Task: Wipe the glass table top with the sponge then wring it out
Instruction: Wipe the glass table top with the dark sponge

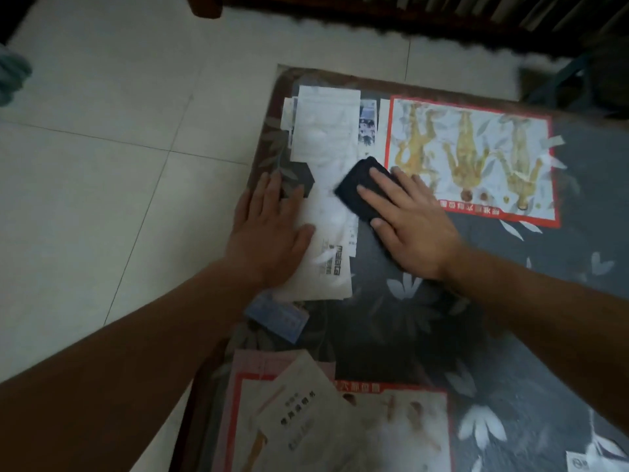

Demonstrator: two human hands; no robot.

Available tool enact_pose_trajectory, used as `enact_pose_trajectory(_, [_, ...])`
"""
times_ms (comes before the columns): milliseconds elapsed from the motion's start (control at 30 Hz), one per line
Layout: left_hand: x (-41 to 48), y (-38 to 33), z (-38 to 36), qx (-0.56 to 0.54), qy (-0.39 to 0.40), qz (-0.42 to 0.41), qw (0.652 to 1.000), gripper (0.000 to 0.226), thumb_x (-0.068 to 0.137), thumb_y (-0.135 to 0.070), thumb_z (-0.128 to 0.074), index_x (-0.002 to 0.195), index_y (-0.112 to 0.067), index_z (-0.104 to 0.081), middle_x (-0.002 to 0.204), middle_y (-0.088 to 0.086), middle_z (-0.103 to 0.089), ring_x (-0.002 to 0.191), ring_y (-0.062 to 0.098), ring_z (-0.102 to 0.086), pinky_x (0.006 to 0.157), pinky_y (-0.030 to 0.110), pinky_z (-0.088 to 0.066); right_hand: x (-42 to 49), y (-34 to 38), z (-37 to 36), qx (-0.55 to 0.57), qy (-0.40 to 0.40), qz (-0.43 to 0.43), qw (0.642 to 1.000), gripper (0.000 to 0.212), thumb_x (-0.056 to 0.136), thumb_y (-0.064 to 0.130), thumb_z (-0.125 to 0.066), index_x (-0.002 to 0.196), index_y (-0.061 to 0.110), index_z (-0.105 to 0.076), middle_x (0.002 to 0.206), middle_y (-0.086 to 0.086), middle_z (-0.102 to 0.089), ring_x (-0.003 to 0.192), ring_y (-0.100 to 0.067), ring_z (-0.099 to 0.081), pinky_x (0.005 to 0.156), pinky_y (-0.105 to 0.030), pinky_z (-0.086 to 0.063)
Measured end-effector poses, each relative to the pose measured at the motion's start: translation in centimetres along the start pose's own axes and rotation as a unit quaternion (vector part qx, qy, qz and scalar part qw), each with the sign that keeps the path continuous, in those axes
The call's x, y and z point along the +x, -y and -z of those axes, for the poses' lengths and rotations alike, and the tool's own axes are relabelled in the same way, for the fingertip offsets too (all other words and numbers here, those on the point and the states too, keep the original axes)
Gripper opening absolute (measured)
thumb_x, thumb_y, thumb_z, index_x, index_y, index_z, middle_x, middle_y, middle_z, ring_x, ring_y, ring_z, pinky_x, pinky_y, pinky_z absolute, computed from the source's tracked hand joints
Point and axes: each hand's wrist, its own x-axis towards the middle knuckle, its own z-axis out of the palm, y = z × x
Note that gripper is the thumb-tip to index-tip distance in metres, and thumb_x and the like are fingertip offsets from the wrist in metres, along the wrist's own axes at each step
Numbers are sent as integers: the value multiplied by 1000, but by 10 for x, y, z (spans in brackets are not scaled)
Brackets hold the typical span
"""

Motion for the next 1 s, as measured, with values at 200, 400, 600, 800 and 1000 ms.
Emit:
enact_pose_trajectory(200, [30,13,-4,19,20,-28,999,79,93,-64,-15,155,-27,17,162,9,29,148,25,29,121,45,14,127,-40,28,49,-78,-307,947,62,101,49,-16,161,31,-10,170,-1,-1,155,-32,2,125,-52,0])
enact_pose_trajectory(400, [30,15,-4,1,19,-44,999,77,98,-61,-20,155,-25,16,162,12,28,148,27,30,121,46,13,168,23,31,22,-19,-23,999,56,105,42,-22,160,31,-16,169,0,-4,155,-30,2,125,-48,2])
enact_pose_trajectory(600, [29,16,-7,-13,-17,-54,998,76,97,-59,-21,159,-20,-4,165,18,10,152,32,16,123,52,-1,210,-3,40,45,-55,-212,975,59,102,45,-19,160,31,-13,170,-1,-8,155,-31,-4,125,-49,-1])
enact_pose_trajectory(800, [28,17,-10,-9,-32,-59,998,76,97,-58,-27,158,-15,-15,165,20,-2,153,33,5,122,54,-9,208,26,37,25,-9,7,1000,56,104,40,-23,159,31,-19,169,4,-6,156,-24,1,126,-45,4])
enact_pose_trajectory(1000, [29,19,-14,-6,-38,-46,998,84,96,-60,-29,156,-3,-16,166,18,-5,154,31,1,122,52,-10,157,4,29,53,-50,-140,987,59,102,43,-19,160,29,-17,169,1,-5,156,-24,2,126,-46,3])
